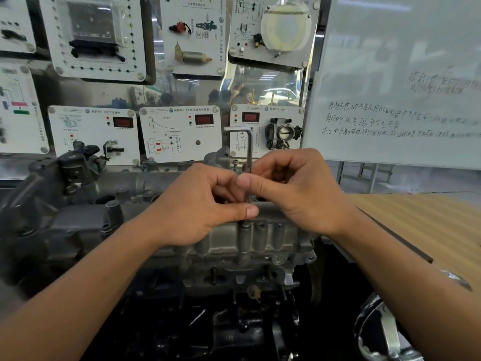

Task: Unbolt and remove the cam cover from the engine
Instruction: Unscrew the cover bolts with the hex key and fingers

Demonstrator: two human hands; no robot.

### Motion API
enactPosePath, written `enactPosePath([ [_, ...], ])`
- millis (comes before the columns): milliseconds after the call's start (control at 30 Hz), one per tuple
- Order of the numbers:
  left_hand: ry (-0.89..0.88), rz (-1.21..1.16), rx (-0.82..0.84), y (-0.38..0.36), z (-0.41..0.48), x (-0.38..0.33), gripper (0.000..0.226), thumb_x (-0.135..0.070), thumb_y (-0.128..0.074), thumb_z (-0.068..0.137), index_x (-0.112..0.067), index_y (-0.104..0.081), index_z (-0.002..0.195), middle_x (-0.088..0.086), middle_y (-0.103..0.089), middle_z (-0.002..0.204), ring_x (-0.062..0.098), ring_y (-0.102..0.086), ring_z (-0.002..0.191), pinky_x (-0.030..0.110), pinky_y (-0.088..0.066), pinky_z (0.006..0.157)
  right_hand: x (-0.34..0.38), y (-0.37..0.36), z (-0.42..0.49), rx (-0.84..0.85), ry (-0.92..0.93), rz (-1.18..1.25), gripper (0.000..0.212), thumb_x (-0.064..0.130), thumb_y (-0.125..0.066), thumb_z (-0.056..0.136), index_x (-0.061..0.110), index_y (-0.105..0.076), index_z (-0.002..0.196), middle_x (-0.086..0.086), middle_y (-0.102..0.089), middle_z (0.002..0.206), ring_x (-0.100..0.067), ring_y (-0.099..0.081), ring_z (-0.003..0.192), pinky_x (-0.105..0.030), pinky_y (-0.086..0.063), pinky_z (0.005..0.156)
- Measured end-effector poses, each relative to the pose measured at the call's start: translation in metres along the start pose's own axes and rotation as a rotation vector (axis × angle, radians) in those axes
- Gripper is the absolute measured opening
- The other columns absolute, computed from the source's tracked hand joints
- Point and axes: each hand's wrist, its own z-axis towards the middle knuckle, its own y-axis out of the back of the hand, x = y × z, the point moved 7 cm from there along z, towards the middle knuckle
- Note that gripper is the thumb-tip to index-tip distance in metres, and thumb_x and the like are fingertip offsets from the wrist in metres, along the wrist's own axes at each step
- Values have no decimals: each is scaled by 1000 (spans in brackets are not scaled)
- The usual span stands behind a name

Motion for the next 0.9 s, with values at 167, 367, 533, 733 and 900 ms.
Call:
enactPosePath([
  [167,-4,-10,-8,-1,0,3,20,-34,-80,77,-16,-72,80,-3,-74,72,12,-71,67,22,-57,71,0,2,0,-9,3,24,15,24,-77,77,10,-73,82,-13,-72,77,-39,-66,71,-47,-56,67],
  [367,2,-198,101,-4,-1,2,24,-30,-67,88,-16,-77,105,-6,-78,101,11,-72,102,22,-52,97,-1,-4,-1,90,-12,71,7,13,-70,88,6,-71,86,-9,-70,70,-26,-69,66,-35,-58,68],
  [533,12,-180,110,-3,-3,2,22,-25,-65,91,-14,-77,106,-6,-77,105,9,-70,107,25,-49,102,-2,-6,-2,130,-23,103,10,10,-67,90,1,-72,89,-21,-69,74,-27,-67,69,-32,-56,71],
  [733,17,-161,63,-2,-3,0,23,-30,-69,86,-17,-78,102,-5,-78,98,11,-73,99,32,-55,97,-1,-1,-4,53,-18,102,22,23,-75,81,3,-75,89,-20,-72,79,-42,-68,73,-48,-59,68],
  [900,-6,-148,46,-2,-2,-1,20,-32,-71,85,-18,-79,97,-3,-78,91,14,-74,90,32,-56,93,-3,3,-4,0,-12,56,27,27,-79,75,2,-74,83,-26,-68,77,-46,-61,70,-57,-52,65],
])
